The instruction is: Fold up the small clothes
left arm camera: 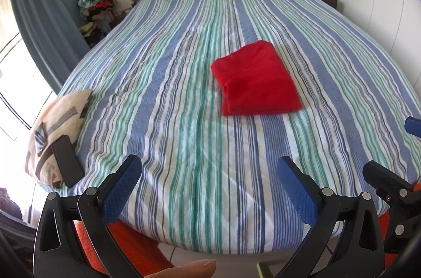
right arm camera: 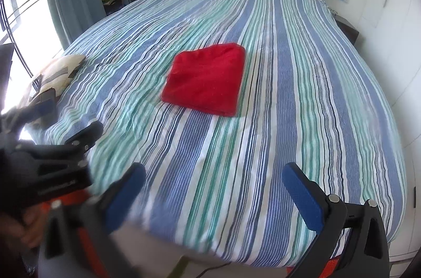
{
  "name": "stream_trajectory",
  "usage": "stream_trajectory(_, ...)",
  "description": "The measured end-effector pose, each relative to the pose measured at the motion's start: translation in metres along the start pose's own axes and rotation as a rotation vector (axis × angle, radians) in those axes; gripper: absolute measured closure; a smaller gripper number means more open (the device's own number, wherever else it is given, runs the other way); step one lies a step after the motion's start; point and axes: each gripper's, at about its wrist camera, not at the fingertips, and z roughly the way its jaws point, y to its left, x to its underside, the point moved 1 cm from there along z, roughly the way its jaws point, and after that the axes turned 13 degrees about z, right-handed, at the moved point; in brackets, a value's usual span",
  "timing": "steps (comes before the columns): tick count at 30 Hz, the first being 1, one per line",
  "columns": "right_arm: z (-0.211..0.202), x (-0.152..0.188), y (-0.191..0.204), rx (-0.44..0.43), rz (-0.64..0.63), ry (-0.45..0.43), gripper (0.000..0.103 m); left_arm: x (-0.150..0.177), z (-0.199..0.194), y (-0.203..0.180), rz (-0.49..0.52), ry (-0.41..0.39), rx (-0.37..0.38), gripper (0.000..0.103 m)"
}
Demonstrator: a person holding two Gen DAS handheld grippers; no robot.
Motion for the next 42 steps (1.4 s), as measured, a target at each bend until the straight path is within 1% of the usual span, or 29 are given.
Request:
stream_trajectory(6, 0.002, 0.001, 0.001, 0.017, 0.004, 0.013, 0.001, 0.004, 0.004, 0.007, -0.028, 0.039, 0.026, 0.001)
stream_trajectory(10, 0.002, 0.0, 0.004, 0.036, 0.005, 0.015, 0.001, 0.004, 0.001, 0.007, -0.038, 0.028, 0.038, 0.001)
stream_trajectory(14, 0.004, 0.002, 0.008, 0.047, 0.001, 0.024, 0.001, 0.003, 0.0, 0.004, -0.019, 0.028, 0.018, 0.001)
stream_trajectory(26, -0.003, -0.001, 0.007, 0.083, 0.006, -0.016, 0.001, 0.001, 0.001, 0.005, -0.041, 0.032, 0.033, 0.001)
stream_trajectory(33, -0.006, -0.003, 0.007, 0.088, 0.01, -0.028, 0.001, 0.001, -0.001, 0.001, -0.021, 0.023, 0.017, 0.001)
stream_trajectory(42, -0.003, -0.003, 0.004, 0.096, 0.017, -0.024, 0.001, 0.001, 0.001, -0.002, -0.006, 0.022, 0.001, 0.001)
